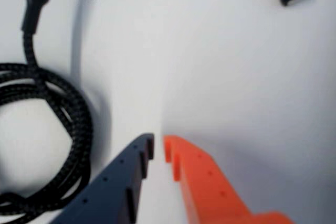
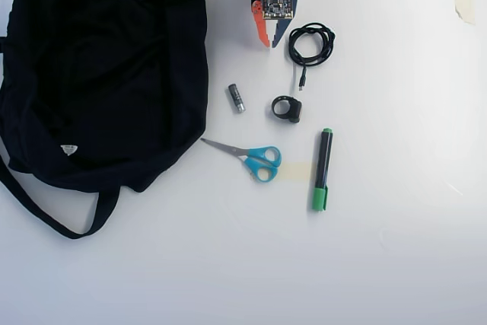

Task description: Put the cable into the black bag

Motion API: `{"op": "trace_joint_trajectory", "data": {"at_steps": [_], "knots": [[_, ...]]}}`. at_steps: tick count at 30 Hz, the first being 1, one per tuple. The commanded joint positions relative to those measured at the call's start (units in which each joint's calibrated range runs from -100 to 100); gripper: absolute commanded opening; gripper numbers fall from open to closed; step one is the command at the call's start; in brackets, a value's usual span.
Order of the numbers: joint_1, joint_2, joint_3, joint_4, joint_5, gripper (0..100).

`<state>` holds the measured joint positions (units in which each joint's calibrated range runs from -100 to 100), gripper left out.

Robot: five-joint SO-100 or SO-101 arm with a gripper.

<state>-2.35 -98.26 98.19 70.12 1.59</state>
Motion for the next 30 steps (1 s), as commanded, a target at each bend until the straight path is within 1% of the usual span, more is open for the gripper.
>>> {"op": "trace_joint_trajectory", "data": {"at_steps": [1,30], "knots": [[0.3,-0.4,1.2,2.2,0.2,2],[0.3,-0.4,1.2,2.1,0.4,2]]}}
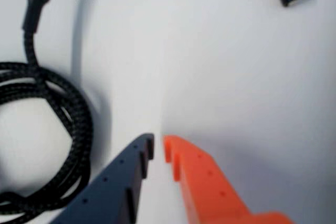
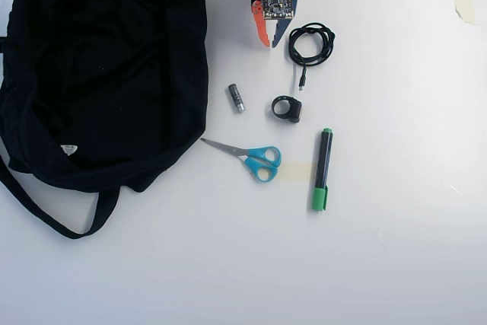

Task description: Put the cable into the black bag

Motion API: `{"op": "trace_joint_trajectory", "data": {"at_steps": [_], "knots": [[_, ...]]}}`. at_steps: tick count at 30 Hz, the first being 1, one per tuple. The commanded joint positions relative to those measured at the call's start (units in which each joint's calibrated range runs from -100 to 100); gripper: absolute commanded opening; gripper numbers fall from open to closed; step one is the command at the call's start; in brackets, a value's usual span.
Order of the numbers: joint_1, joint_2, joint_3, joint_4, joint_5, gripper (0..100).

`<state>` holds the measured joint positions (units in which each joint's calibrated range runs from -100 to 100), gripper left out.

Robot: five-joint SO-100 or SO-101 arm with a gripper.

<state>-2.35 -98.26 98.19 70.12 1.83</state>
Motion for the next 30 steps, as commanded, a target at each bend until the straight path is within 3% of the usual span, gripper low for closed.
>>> {"op": "trace_joint_trajectory", "data": {"at_steps": [1,12,22,30], "knots": [[0.3,-0.4,1.2,2.1,0.2,2],[0.0,0.8,0.7,1.2,0.3,2],[-1.0,15.9,-11.6,-19.8,0.6,2],[-3.0,30.5,-27.6,-30.1,-0.1,2]]}}
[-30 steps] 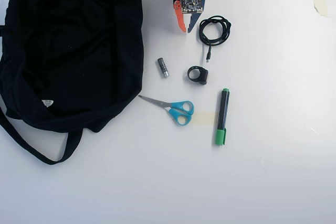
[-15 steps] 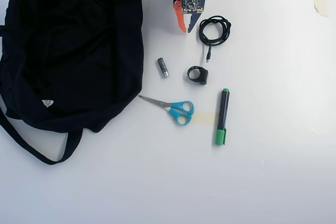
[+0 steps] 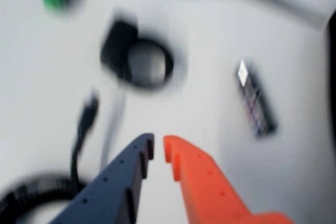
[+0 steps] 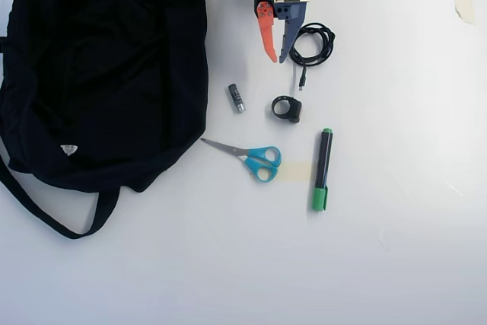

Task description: Put the cable into the black bag

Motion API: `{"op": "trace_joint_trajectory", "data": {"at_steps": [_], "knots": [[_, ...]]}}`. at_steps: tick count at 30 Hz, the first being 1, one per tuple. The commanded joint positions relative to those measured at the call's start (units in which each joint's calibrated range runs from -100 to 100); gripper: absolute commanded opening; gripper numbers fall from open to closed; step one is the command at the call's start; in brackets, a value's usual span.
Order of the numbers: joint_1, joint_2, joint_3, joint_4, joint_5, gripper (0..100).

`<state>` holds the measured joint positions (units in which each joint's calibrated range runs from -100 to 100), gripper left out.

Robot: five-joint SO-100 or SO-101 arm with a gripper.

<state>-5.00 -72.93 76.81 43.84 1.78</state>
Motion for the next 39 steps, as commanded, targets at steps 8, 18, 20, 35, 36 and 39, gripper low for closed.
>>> {"op": "trace_joint_trajectory", "data": {"at_steps": [8,18,20,35,36,39], "knots": [[-2.1,25.5,-20.4,-28.8,-0.1,2],[-1.6,53.8,-54.3,-39.0,0.1,2],[-1.4,57.9,-60.3,-38.4,0.1,2],[0.7,65.5,-68.8,-38.2,0.6,2],[1.0,65.4,-68.8,-38.2,0.6,2],[1.0,65.3,-68.7,-38.2,0.6,2]]}}
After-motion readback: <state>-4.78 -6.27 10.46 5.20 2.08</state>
